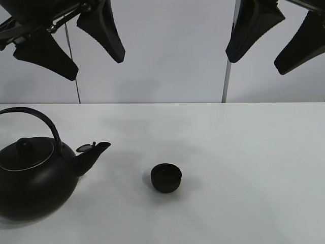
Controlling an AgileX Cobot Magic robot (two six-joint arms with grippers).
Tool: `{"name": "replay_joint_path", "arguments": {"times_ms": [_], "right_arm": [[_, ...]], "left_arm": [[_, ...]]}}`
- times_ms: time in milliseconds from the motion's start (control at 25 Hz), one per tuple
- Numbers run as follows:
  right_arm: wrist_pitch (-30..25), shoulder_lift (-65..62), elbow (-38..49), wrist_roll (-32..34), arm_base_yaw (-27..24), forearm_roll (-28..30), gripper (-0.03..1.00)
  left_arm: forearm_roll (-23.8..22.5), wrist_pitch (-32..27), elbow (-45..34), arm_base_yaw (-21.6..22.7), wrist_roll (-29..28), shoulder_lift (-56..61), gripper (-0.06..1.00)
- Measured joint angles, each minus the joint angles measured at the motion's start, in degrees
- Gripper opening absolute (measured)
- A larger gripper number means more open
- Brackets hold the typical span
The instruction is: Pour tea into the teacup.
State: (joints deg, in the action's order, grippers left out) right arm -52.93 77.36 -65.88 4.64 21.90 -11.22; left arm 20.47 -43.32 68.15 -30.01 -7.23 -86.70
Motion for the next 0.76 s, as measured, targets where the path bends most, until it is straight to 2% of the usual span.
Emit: {"name": "replay_joint_path", "arguments": {"times_ms": [760], "right_arm": [[0.0,0.0,0.0,0.0,0.0,0.0,0.51]], "left_arm": [[-0.7,-1.4,0.0,0.0,0.0,0.0,0.54]]}}
